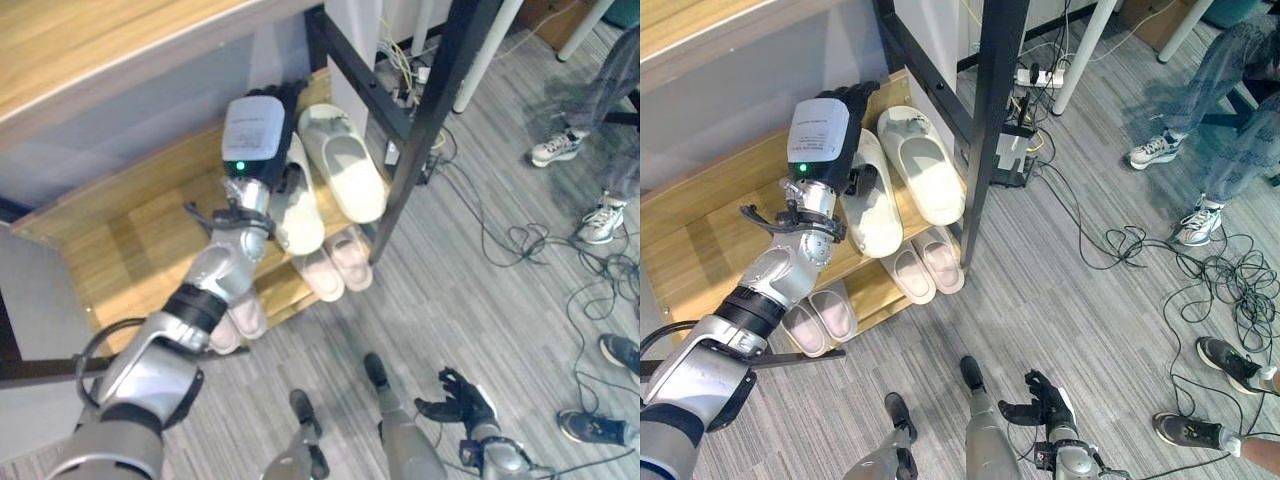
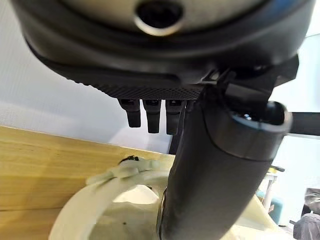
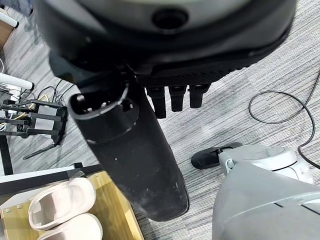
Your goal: Arrange the slippers neatly on the shoe rack.
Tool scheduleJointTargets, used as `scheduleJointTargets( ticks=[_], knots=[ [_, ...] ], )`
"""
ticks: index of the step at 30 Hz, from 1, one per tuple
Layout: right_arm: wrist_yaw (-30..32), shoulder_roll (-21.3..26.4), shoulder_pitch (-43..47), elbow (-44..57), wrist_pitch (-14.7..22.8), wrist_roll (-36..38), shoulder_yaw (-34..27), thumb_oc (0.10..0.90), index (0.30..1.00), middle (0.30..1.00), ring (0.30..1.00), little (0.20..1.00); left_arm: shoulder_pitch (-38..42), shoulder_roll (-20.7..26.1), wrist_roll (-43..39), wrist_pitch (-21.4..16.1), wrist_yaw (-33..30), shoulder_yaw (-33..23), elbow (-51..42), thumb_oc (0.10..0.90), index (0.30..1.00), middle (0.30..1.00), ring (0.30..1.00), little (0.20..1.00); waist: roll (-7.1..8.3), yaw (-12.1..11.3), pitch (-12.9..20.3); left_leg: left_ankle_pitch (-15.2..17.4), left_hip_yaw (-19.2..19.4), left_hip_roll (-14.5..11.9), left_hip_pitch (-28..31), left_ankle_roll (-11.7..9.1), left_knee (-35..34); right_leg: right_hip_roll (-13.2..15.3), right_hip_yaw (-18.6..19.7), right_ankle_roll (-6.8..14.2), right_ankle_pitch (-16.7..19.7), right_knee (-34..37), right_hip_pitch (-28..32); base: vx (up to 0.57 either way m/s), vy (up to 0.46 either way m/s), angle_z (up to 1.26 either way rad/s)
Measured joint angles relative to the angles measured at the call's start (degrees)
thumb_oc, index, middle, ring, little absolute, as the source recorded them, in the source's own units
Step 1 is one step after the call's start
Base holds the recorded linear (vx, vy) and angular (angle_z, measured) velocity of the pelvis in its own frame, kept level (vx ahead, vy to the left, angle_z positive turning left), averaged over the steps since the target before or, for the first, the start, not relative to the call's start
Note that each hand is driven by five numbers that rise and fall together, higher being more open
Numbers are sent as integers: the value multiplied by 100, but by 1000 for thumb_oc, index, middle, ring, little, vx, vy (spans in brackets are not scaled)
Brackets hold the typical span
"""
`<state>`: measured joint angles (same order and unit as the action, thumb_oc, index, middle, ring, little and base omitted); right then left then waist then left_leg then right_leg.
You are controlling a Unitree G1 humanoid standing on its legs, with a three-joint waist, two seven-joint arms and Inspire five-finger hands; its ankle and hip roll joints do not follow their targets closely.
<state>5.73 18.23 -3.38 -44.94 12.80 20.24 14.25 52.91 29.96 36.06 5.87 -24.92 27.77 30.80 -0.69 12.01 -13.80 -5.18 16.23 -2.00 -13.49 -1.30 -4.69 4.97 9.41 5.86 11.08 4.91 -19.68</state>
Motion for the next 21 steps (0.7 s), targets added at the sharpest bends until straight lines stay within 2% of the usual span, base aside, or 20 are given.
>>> scheduleJointTargets(
  ticks=[9, 14, 21],
  knots=[
    [-33, -5, -8, 24, -29, 11, 65, 800, 900, 900, 900, 900, -1, -40, -151, 14, 215, 10, 4, 800, 900, 900, 900, 900, -3, -20, 2, -26, 1, 1, 9, 6, 1, 0, 1, -8, 17, -1, 11, 0, 0, 0],
    [-41, -20, -32, 0, -54, 22, 59, 800, 900, 900, 900, 900, -58, -40, -149, 4, 303, 10, -9, 800, 900, 900, 900, 900, -11, -118, 7, -26, 1, -14, 143, -1, -2, -10, -4, -12, 17, 1, 146, 7, -3, 0],
    [-45, -64, -40, 2, -61, 21, 19, 800, 900, 900, 900, 900, -284, -37, -142, -6, 308, -84, -385, 800, 900, 900, 900, 900, -20, -146, 15, -36, -81, -7, 190, -1, -2, 2, -78, -15, 14, 1, 233, 20, 4, 6]
  ],
)
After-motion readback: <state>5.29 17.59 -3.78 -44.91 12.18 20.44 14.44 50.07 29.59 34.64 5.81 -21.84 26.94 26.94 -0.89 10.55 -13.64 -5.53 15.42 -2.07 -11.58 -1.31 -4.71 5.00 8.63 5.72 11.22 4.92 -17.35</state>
